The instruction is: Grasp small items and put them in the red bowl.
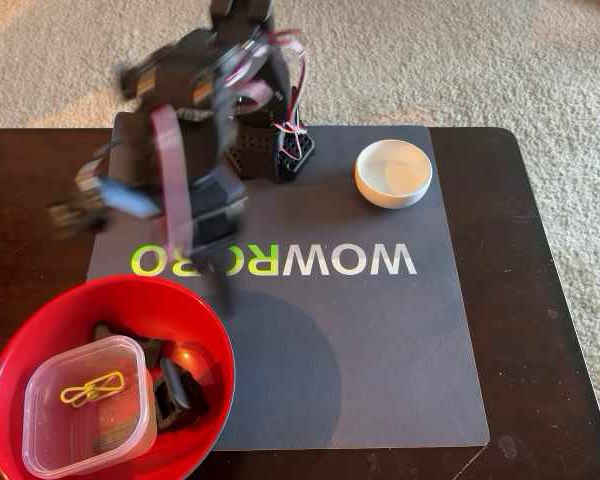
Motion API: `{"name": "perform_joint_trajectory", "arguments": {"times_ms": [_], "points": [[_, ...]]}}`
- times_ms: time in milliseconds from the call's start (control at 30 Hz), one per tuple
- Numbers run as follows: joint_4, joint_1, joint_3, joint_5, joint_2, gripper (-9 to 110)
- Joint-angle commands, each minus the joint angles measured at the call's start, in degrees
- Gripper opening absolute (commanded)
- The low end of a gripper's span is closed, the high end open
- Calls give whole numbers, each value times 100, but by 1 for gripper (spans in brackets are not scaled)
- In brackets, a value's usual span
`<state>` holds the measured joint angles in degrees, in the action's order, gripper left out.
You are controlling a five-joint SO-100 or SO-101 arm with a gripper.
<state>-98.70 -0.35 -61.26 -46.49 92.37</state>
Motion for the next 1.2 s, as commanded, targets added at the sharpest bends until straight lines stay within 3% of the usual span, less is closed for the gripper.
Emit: {"name": "perform_joint_trajectory", "arguments": {"times_ms": [0,167,267,400,600,867,1167], "points": [[35,-1617,-2074,-1441,2206,31],[44,-2470,-4983,-4122,4184,32],[53,-2259,-5643,-5476,4342,32],[53,-2171,-5695,-6311,3735,32],[281,-3217,-5801,-6223,3208,32],[1749,-4729,-5889,-5370,1635,32],[2435,-5871,-6082,-4430,914,31]]}}
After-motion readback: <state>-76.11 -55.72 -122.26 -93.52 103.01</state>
